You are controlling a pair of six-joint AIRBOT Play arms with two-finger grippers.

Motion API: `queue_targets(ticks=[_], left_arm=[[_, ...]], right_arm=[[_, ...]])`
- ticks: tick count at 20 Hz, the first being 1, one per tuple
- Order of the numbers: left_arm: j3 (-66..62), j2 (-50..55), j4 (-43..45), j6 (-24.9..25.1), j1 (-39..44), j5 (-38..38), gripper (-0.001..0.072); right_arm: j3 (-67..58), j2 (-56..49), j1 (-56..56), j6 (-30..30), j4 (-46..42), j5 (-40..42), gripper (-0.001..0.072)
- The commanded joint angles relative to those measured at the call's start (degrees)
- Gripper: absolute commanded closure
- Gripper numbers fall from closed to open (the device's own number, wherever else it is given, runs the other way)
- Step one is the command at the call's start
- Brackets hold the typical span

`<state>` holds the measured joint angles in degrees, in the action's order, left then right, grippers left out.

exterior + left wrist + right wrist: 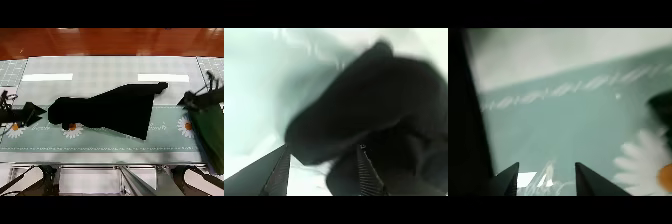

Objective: Fold the shirts.

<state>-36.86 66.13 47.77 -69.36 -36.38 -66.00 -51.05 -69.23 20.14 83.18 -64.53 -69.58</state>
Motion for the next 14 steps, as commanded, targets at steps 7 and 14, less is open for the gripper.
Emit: queue_targets(ticks=[7,14], left_arm=[[6.6,6.1,-10.3,14.1,5.5,11.1,0.0199],[1.4,8.9,-10.3,13.2,14.3,12.8,0.0688]], right_arm=[[23.7,8.4,1.5,-7.9,11.1,3.2,0.0308],[23.7,8.4,1.5,-7.8,11.7,1.7,0.0308]])
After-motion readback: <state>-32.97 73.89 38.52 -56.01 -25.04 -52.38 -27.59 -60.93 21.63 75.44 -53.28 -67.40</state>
